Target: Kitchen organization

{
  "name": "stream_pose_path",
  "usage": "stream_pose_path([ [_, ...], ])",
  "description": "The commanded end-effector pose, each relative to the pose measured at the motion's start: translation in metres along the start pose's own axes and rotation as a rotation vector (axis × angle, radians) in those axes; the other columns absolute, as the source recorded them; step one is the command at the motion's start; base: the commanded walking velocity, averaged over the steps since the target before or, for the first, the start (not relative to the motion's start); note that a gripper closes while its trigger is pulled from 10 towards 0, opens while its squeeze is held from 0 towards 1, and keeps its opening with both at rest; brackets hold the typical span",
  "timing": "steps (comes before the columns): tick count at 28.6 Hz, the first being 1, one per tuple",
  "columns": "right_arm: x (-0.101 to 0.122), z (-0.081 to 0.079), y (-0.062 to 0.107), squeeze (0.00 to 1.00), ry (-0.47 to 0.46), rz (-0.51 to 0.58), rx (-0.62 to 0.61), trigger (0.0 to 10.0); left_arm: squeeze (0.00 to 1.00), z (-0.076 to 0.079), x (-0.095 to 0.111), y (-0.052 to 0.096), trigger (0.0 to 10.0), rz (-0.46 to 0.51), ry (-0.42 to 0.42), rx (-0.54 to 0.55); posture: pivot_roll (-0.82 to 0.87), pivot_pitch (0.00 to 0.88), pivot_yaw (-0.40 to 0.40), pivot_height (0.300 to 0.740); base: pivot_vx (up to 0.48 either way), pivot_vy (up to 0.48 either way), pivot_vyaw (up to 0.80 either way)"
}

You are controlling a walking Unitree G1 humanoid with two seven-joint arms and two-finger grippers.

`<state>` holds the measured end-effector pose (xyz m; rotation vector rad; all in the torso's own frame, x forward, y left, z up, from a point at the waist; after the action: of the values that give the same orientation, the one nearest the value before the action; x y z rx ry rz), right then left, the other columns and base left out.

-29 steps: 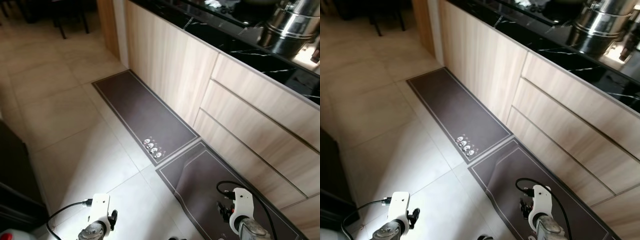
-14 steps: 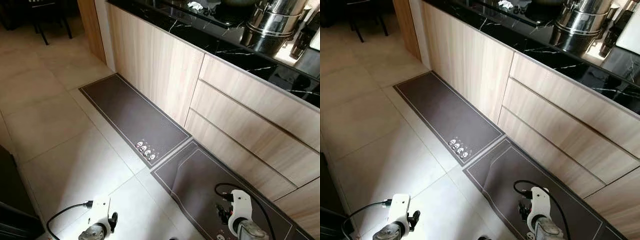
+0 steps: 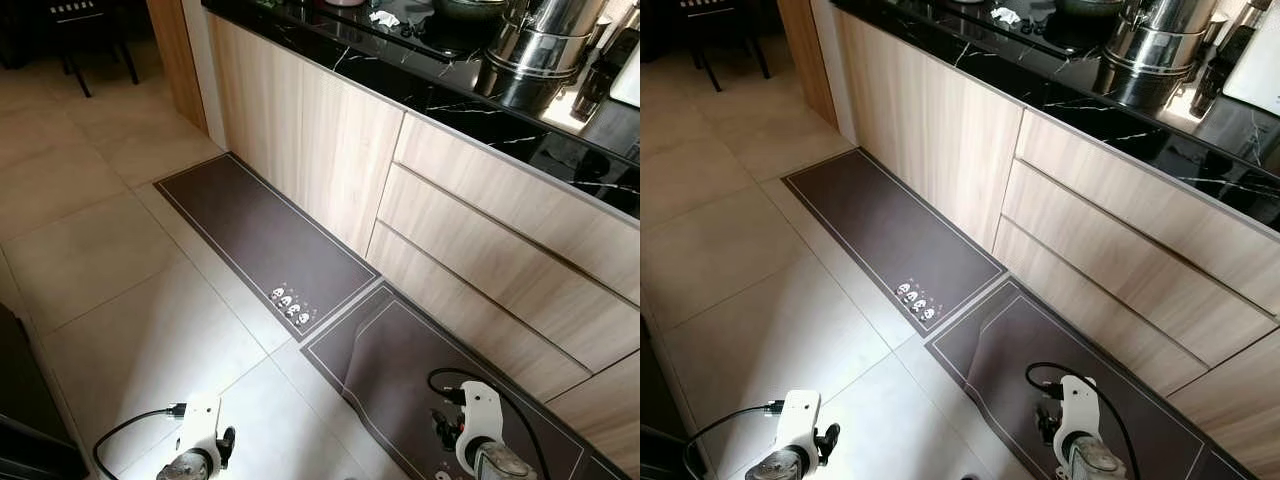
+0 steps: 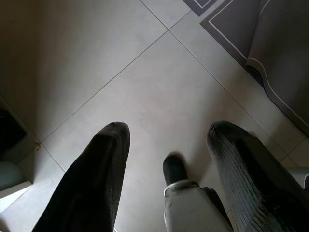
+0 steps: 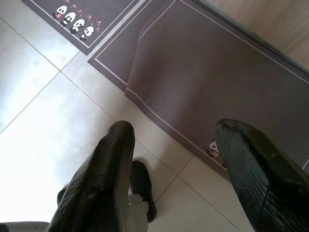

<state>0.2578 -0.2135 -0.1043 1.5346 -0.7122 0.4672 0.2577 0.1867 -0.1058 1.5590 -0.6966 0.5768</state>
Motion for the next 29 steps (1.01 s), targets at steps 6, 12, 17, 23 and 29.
stream_pose_path([
  [6, -0.009, 0.003, 0.002, 0.00, -0.006, -0.023, -0.013, 10.0, 0.00, -0.002, -0.009, 0.002, 10.0, -0.029, -0.049, 0.008, 0.04, 0.083, -0.025, 0.740, 0.000, -0.212, -0.66],
  [12, -0.010, 0.003, 0.002, 0.00, -0.010, -0.025, -0.016, 10.0, 0.00, -0.001, -0.012, 0.002, 10.0, -0.042, -0.043, 0.006, 0.04, 0.092, -0.026, 0.740, 0.000, 0.000, -0.66],
  [17, -0.010, 0.003, 0.002, 0.00, -0.010, -0.025, -0.017, 10.0, 0.00, -0.001, -0.013, 0.002, 10.0, -0.043, -0.042, 0.005, 0.04, 0.093, -0.027, 0.740, 0.000, 0.000, -0.66],
  [23, -0.007, 0.004, 0.001, 0.00, -0.008, -0.021, -0.020, 10.0, 0.00, 0.000, -0.015, 0.003, 10.0, -0.054, -0.040, 0.007, 0.04, 0.100, -0.030, 0.740, 0.000, -0.320, -0.66],
  [29, -0.007, 0.003, 0.001, 0.00, -0.007, -0.021, -0.016, 10.0, 0.00, -0.002, -0.019, 0.004, 10.0, -0.064, -0.049, 0.008, 0.04, 0.103, -0.032, 0.740, 0.000, 0.000, -0.66],
])
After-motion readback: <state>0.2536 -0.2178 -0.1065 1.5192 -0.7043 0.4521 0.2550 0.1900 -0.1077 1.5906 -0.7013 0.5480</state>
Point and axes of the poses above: a point about 5 cm out from each wrist's last joint towards the gripper, its own y axis pointing back from the gripper into the wrist, its own x axis along the axis of the wrist's last joint, z = x × y, the point moved 6 cm from there along -y, pointing out of the wrist towards the gripper, and after that the axes turned 3 degrees about -y, right-handed, at the moved point
